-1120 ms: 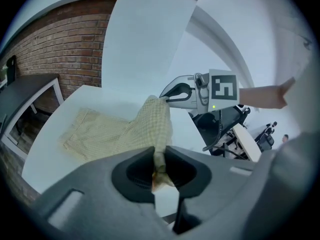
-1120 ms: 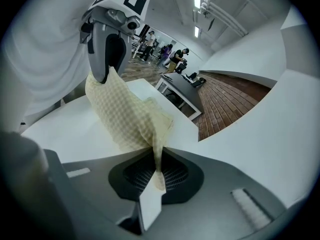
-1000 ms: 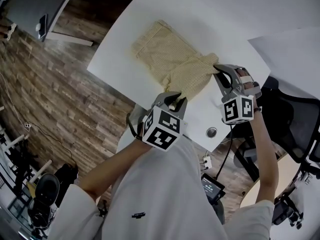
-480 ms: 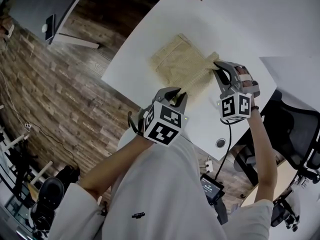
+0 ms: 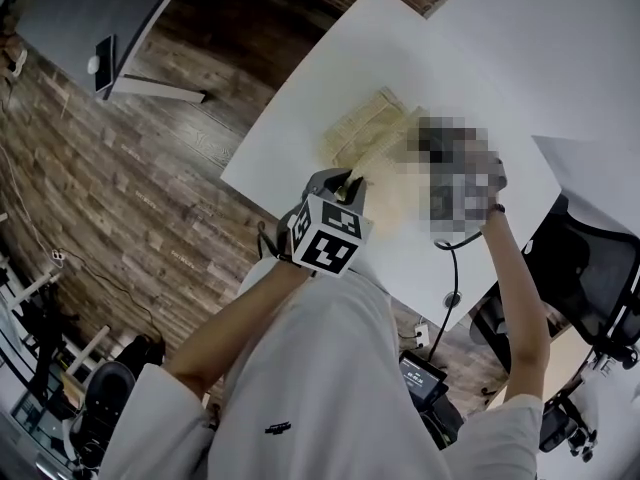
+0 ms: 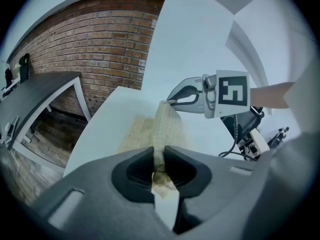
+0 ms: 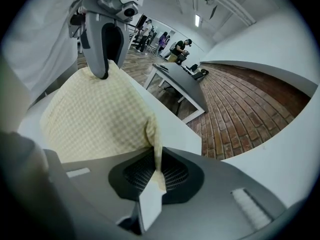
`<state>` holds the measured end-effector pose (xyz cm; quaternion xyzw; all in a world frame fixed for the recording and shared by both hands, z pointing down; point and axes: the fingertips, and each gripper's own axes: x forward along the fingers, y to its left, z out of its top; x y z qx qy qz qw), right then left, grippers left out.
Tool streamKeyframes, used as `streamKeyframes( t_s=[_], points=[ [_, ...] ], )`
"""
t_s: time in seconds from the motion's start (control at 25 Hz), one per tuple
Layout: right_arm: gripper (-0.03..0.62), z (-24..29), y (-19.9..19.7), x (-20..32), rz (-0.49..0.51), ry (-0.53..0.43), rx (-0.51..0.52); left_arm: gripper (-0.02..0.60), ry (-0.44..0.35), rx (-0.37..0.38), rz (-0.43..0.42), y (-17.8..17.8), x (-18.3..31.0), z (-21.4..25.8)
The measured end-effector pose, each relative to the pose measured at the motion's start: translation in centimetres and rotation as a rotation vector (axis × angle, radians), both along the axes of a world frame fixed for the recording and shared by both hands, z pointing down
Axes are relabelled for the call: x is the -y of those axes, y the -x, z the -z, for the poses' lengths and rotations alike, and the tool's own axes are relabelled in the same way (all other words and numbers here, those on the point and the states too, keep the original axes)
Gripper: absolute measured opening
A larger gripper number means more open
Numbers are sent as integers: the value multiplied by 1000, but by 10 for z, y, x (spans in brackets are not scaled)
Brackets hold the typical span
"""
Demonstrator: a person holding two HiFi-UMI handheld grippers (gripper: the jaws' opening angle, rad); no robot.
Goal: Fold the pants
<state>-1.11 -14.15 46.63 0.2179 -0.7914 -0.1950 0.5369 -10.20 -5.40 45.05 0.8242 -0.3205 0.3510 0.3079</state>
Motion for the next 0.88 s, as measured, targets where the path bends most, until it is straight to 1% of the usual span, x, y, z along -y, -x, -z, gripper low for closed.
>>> streamKeyframes(
  t_s=[0.2, 0.36, 0.48, 0.64, 0.76, 0.84, 0.88],
  points=[
    [45, -25, 16, 17, -16, 46, -11, 61, 24, 53, 43, 21, 20, -32],
    [103, -37, 22, 32, -66, 81, 0, 81, 39, 119, 63, 34, 30, -59],
    [107, -37, 25, 39, -100, 84, 16, 101, 34, 153, 75, 43, 37, -71],
    [107, -31, 26, 41, -138, 80, 46, 130, 16, 207, 82, 57, 42, -81],
    [107, -22, 21, 38, -178, 60, 65, 134, 4, 212, 107, 61, 43, -79],
    [107, -17, 23, 33, -181, 73, 88, 135, -33, 217, 130, 65, 45, -68],
    [109, -17, 27, 28, -170, 93, 101, 135, -68, 222, 142, 67, 48, -59]
  ],
)
